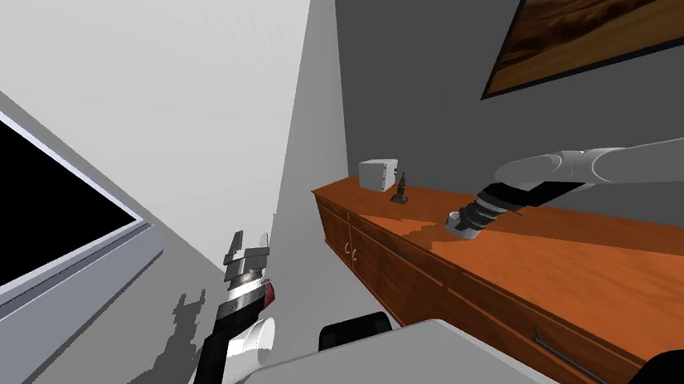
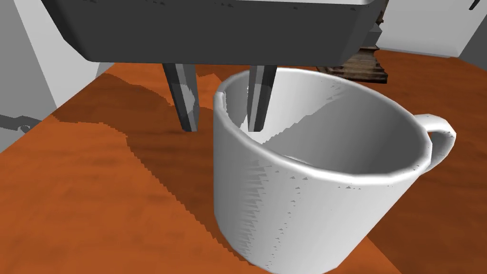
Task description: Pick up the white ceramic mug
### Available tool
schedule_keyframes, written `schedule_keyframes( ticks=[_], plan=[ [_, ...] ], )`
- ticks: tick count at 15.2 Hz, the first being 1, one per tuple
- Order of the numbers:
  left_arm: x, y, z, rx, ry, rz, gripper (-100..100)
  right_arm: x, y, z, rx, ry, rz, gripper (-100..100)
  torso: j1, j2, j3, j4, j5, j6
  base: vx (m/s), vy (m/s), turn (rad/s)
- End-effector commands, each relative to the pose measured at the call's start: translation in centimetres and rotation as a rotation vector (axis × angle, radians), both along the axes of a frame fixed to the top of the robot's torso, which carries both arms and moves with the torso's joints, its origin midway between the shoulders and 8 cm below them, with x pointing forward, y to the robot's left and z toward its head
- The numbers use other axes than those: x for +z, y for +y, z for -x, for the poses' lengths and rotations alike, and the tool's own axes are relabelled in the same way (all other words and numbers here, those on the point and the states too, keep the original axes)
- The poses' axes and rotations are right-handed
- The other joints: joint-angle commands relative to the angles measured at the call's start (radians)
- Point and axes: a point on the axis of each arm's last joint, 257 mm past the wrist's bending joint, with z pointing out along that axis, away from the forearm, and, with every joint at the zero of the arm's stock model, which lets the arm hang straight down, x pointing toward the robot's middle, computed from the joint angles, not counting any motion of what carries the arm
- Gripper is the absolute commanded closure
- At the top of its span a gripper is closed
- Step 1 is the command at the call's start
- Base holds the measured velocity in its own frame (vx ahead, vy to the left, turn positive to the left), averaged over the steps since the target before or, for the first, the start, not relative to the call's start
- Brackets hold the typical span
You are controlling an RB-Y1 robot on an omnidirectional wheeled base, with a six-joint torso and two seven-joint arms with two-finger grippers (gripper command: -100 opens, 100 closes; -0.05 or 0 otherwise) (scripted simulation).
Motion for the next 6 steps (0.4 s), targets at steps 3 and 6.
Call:
schedule_keyframes(
  ticks=[3, 6],
  plan=[
    [0.0, 0.0, 0.0, 0.0, 0.0, 0.0, 0, 0.0, -0.1, 0.1, -0.004, 0.002, 0.003, 100, -0.002, 0.001, 0.001, 0.001, -0.003, -0.001, 0.0, -0.002, -0.004],
    [0.0, 0.0, 0.0, 0.0, 0.0, 0.0, 0, 1.0, 0.6, -0.7, 0.017, -0.004, 0.003, 100, -0.005, 0.003, 0.002, 0.001, -0.004, 0.001, 0.008, -0.013, -0.195]
  ],
)
